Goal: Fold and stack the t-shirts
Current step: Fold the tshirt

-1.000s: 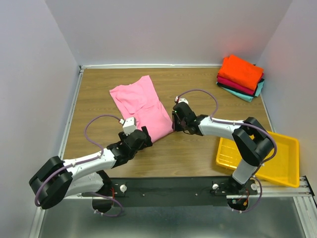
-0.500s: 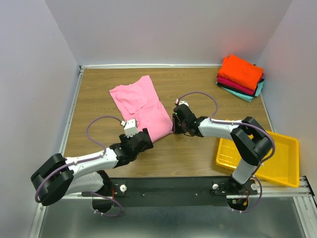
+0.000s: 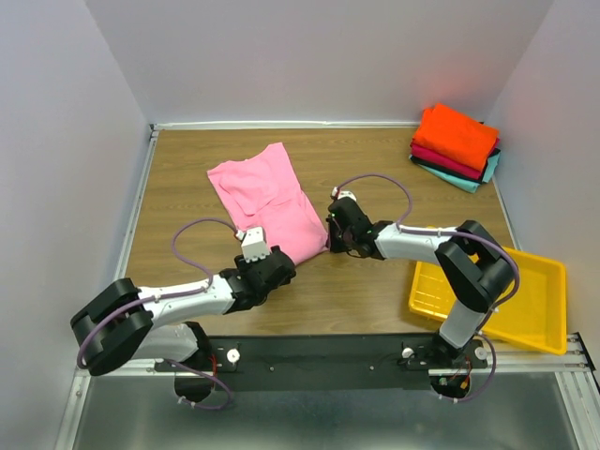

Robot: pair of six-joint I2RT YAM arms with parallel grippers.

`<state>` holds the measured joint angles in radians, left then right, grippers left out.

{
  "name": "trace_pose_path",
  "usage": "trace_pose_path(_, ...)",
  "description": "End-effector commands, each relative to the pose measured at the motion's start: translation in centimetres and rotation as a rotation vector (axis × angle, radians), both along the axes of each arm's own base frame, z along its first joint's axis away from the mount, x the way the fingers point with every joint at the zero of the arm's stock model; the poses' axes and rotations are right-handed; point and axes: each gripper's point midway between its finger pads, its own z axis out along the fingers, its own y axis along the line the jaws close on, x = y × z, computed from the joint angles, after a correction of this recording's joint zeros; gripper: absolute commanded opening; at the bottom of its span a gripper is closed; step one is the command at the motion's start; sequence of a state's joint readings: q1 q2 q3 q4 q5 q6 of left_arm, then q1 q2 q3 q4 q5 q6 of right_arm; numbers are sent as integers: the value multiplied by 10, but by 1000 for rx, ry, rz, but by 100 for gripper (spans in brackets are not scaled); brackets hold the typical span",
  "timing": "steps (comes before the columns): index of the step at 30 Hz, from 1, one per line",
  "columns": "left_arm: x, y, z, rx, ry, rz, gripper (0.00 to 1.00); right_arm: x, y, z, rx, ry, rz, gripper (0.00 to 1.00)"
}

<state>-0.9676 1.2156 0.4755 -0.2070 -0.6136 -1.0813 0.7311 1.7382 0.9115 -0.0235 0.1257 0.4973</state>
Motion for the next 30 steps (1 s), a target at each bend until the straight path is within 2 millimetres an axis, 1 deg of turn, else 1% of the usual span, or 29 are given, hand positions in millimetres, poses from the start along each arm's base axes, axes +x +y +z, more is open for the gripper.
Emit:
trace_pose_path(1,3,6,3,28,-22,72,73,-5,-16,-5,-33,12,-22,7)
trace_pose_path(4,2,4,2,42,-16,73,70,-5,-20,-5,-33,12,-33,7)
trace_pose_path(7,0,4,-2,69,1,75,69,-3,-23,-5,-33,12,-39,7)
trace_pose_path(9,-1,1,-4,88,10,71,65,-3,-27,-5,-32,15,-49,7)
trace_pose_path(12,-2,-1,-7,108,18,67,62,-2,-31,-3,-29,11,-59,7)
trace_pose_path(13,-3,-1,-7,108,20,64,56,0,-33,-2,-27,9,-65,7)
trace_pose_path(17,-5,-4,-4,92,10,54,56,2,-39,-3,-26,12,-79,7)
trace_pose_path(20,-6,-6,-3,87,3,35,55,2,-40,-3,-24,14,-80,7)
trace_pose_path(23,-4,-12,-1,71,-4,22,52,2,-41,-3,-24,14,-85,7)
trace_pose_path(26,-4,-11,-4,85,-2,21,49,3,-43,-3,-22,15,-88,7)
trace_pose_path(27,-4,-11,-4,85,-3,24,42,2,-43,-3,-22,15,-88,7)
trace_pose_path(28,-4,-11,-4,89,-1,21,41,2,-43,-2,-20,13,-88,7)
trace_pose_path(30,-4,-12,-5,94,0,18,26,2,-43,0,-18,8,-91,7)
